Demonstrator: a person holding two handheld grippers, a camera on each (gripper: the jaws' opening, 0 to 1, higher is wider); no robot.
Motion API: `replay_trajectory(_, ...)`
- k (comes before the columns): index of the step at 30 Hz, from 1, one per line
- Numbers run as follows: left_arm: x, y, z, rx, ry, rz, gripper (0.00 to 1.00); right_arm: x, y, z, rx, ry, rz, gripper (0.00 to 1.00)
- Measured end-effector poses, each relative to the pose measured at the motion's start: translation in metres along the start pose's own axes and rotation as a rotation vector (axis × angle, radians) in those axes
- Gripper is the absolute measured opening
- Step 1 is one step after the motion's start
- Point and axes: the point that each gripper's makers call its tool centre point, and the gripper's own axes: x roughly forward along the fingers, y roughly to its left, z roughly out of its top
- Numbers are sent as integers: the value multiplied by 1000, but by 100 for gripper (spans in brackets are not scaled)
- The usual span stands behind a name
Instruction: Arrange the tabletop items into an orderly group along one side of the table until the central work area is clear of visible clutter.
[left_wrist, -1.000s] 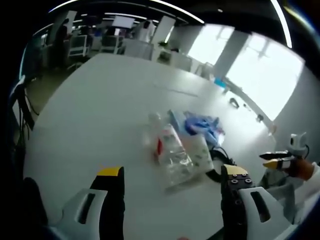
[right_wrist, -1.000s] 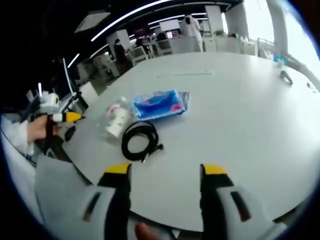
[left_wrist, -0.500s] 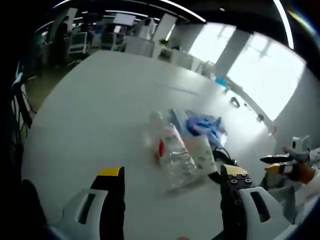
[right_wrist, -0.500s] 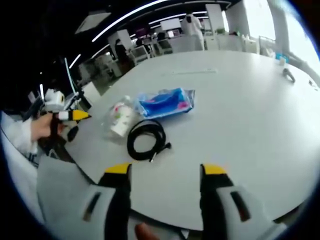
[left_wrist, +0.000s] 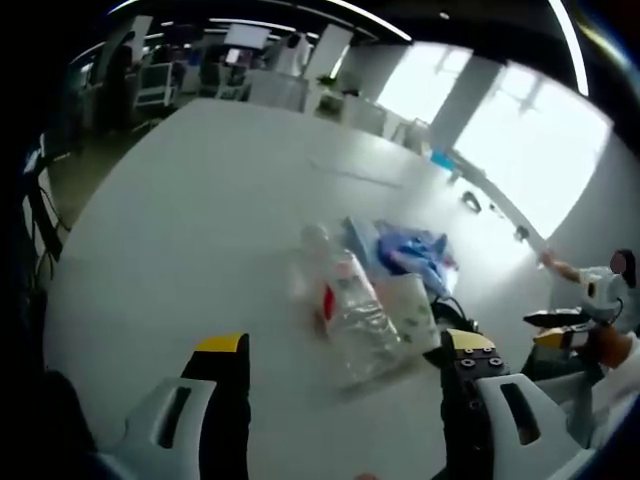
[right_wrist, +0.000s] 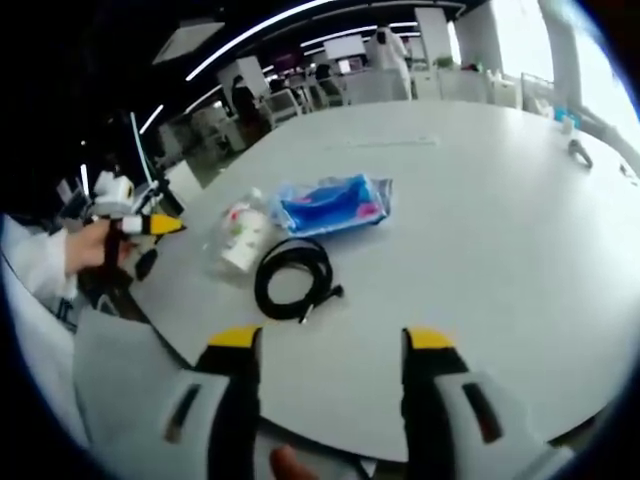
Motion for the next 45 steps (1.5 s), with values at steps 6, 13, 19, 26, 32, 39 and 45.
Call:
replay_trajectory(6,6,1,4,12,12,-2,75,2,1,0,-1,4,3,55)
replay_trajectory(13,13,1,9,14,20,-6,74,6,7,0,2,10,13,55)
replay_trajectory(19,20,1,13,22,34,-6,74,10,11,0,4,17,22,54)
replay_trajectory(26,26,4,15,20,47,-3,73,13,13,-2,8,21,29,54)
replay_trajectory(32,32,5,22,13,48,-1,72,13,14,-3,13,23,31,54)
replay_trajectory(39,40,3,29,29,63,-7,72,12,13,-6,25,25,26,54)
replay_trajectory(45,47,4,31,17,73,-8,71,12,11,-7,33,24,23,54)
